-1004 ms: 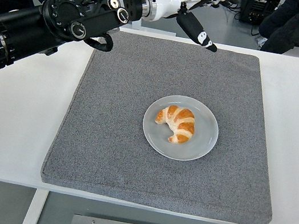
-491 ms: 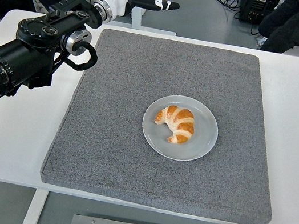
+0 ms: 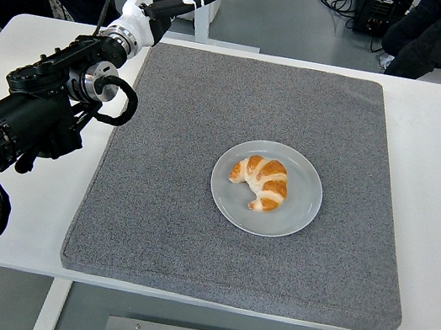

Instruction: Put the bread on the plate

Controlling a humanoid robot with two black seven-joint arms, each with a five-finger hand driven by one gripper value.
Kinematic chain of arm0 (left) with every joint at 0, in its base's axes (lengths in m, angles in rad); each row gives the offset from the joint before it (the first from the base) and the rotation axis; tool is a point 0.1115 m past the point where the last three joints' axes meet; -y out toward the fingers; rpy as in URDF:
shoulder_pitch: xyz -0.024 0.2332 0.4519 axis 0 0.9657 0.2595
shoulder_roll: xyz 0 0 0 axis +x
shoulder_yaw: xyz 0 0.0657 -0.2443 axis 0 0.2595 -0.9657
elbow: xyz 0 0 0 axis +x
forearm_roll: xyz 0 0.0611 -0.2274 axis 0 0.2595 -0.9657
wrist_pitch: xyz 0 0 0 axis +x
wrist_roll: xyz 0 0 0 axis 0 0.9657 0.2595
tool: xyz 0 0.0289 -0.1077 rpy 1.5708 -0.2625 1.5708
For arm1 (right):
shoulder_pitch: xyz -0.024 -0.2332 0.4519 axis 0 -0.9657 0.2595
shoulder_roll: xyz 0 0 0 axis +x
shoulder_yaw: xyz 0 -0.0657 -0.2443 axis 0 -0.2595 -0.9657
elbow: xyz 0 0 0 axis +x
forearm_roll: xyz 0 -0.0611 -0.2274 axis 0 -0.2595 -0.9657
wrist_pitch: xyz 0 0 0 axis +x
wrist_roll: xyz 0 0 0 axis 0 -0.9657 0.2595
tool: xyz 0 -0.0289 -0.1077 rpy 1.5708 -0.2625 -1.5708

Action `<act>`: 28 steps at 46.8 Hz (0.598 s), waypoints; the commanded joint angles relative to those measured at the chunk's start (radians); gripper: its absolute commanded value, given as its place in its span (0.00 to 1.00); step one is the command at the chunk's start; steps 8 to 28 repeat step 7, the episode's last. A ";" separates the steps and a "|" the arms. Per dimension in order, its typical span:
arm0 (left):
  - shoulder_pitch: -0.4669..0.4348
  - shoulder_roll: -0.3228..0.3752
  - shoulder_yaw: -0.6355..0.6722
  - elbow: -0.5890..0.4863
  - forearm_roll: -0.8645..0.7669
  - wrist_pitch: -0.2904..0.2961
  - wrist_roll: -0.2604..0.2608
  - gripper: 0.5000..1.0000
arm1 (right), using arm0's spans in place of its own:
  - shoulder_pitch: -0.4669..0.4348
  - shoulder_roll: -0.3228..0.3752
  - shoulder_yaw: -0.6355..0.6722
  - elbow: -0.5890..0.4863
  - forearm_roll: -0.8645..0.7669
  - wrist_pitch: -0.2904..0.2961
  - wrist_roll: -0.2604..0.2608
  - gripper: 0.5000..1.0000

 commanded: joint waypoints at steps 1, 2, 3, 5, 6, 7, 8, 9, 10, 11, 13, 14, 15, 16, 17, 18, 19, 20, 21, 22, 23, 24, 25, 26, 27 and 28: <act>-0.001 0.000 -0.001 0.000 -0.001 0.001 0.001 1.00 | 0.002 0.000 0.000 0.000 0.000 0.000 0.000 1.00; -0.001 0.000 -0.001 0.000 -0.001 0.001 0.001 1.00 | 0.002 0.000 0.000 0.000 0.000 0.000 -0.001 1.00; -0.001 0.000 -0.001 0.000 -0.001 0.001 0.001 1.00 | 0.002 0.000 0.000 0.000 0.000 0.000 0.000 1.00; -0.001 0.000 -0.001 0.000 -0.001 0.001 0.001 1.00 | 0.002 0.000 0.000 0.000 0.000 0.000 0.000 1.00; 0.001 0.000 -0.001 0.001 -0.001 0.001 0.001 1.00 | 0.002 0.000 0.000 0.000 0.000 -0.002 0.000 1.00; 0.002 0.000 -0.001 0.000 -0.001 0.001 0.001 1.00 | 0.002 0.000 0.000 0.000 0.000 -0.002 0.000 1.00; 0.002 0.000 -0.001 0.000 -0.001 0.001 0.001 1.00 | 0.002 0.000 0.000 0.000 0.000 -0.002 0.000 1.00; 0.002 0.000 -0.001 0.000 -0.001 0.001 0.001 1.00 | 0.002 0.000 0.000 0.000 0.000 -0.002 0.000 1.00; 0.002 0.000 -0.001 0.000 -0.001 0.001 0.001 1.00 | 0.002 0.000 0.000 0.000 0.000 -0.002 0.000 1.00; 0.002 0.000 -0.001 0.000 -0.001 0.001 0.001 1.00 | 0.002 0.000 0.000 0.000 0.000 -0.002 0.000 1.00; 0.002 0.000 -0.001 0.000 -0.001 0.001 0.001 1.00 | 0.002 0.000 0.000 0.000 0.000 -0.002 0.000 1.00; 0.002 0.000 -0.001 0.000 -0.001 0.001 0.001 1.00 | 0.002 0.000 0.000 0.000 0.000 -0.002 0.000 1.00; 0.002 0.000 -0.001 0.000 -0.001 0.001 0.001 1.00 | 0.002 0.000 0.000 0.000 0.000 -0.002 0.000 1.00; 0.002 0.000 -0.001 0.000 -0.001 0.001 0.001 1.00 | 0.002 0.000 0.000 0.000 0.000 -0.002 0.000 1.00; 0.002 0.000 -0.001 0.000 -0.001 0.001 0.001 1.00 | 0.002 0.000 0.000 0.000 0.000 -0.002 0.000 1.00; 0.002 0.000 -0.001 0.000 -0.001 0.001 0.001 1.00 | 0.002 0.000 0.000 0.000 0.000 -0.002 0.000 1.00; 0.002 0.000 -0.001 0.000 -0.001 0.001 0.001 1.00 | 0.002 0.000 0.000 0.000 0.000 -0.002 0.000 1.00; 0.002 0.000 -0.001 0.000 -0.001 0.001 0.001 1.00 | 0.002 0.000 0.000 0.000 0.000 -0.002 0.000 1.00; 0.002 0.000 -0.001 0.000 -0.001 0.001 0.001 1.00 | 0.002 0.000 0.000 0.000 0.000 -0.002 0.000 1.00; 0.002 0.000 -0.001 0.000 -0.001 0.001 0.001 1.00 | 0.002 0.000 0.000 0.000 0.000 -0.002 0.000 1.00; 0.002 0.000 -0.001 0.000 -0.001 0.001 0.001 1.00 | 0.002 0.000 0.000 0.000 0.000 -0.002 0.000 1.00; 0.002 0.000 -0.001 0.000 -0.001 0.001 0.001 1.00 | 0.002 0.000 0.000 0.000 0.000 -0.002 0.000 1.00; 0.002 0.000 -0.001 0.000 -0.001 0.001 0.001 1.00 | 0.002 0.000 0.000 0.000 0.000 -0.002 0.000 1.00; 0.002 0.000 -0.001 0.000 -0.001 0.001 0.001 1.00 | 0.002 0.000 0.000 0.000 0.000 -0.002 0.000 1.00; 0.002 0.000 -0.001 0.000 -0.001 0.001 0.001 1.00 | 0.002 0.000 0.000 0.000 0.000 -0.002 0.000 1.00; 0.002 0.000 -0.001 0.000 -0.001 0.001 0.001 1.00 | 0.002 0.000 0.000 0.000 0.000 -0.002 0.000 1.00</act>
